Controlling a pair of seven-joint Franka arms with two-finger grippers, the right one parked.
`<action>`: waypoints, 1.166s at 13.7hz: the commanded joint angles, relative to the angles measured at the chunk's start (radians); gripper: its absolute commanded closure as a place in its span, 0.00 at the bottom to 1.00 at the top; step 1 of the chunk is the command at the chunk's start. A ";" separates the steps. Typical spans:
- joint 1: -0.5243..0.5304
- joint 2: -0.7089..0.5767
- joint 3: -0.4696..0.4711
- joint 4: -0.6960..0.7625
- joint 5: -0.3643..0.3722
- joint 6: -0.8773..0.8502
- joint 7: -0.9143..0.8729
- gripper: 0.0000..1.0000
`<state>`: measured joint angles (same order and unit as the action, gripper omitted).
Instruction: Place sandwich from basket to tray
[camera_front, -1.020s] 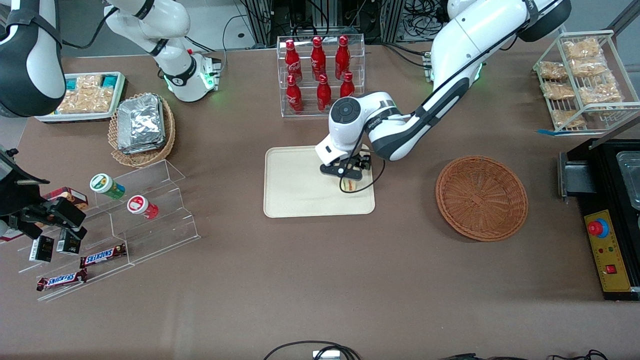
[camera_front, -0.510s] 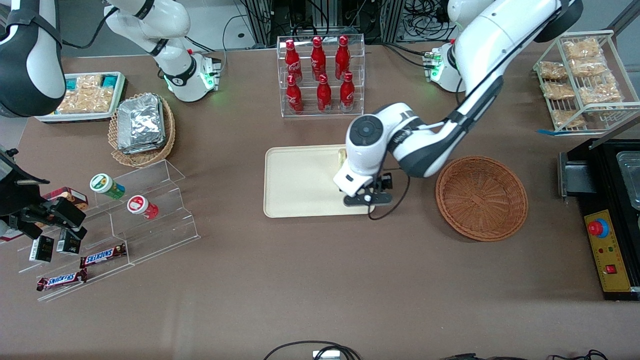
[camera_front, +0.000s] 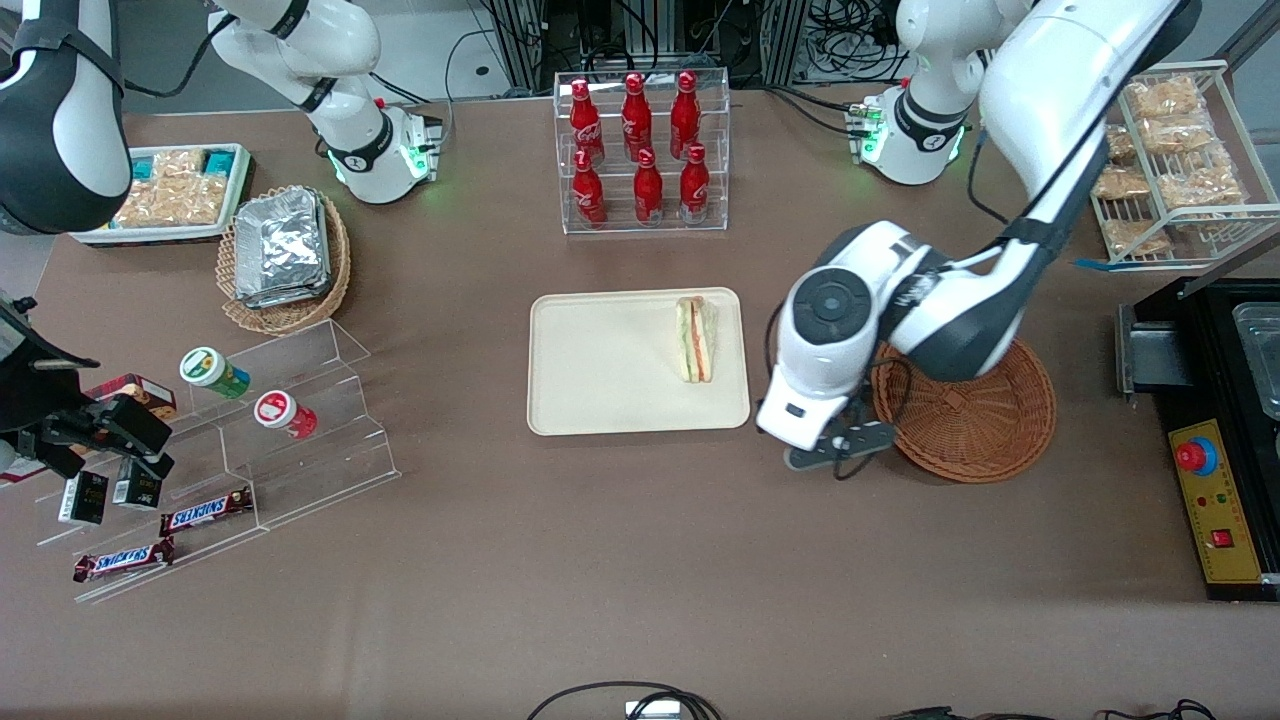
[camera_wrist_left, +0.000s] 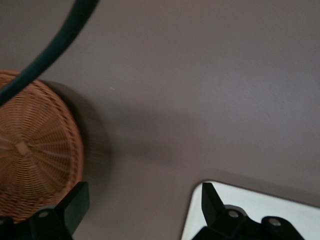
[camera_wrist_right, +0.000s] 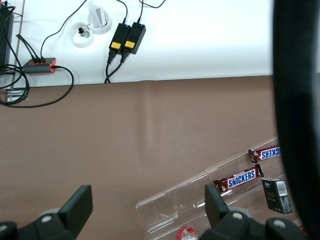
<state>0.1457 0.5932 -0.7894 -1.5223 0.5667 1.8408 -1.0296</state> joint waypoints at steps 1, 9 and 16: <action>0.078 -0.052 -0.008 0.005 -0.011 -0.038 0.006 0.01; 0.159 -0.076 -0.010 0.053 -0.013 -0.078 0.011 0.01; 0.143 -0.263 0.207 0.011 -0.224 -0.118 0.355 0.01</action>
<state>0.3085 0.4328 -0.6765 -1.4689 0.4272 1.7395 -0.8026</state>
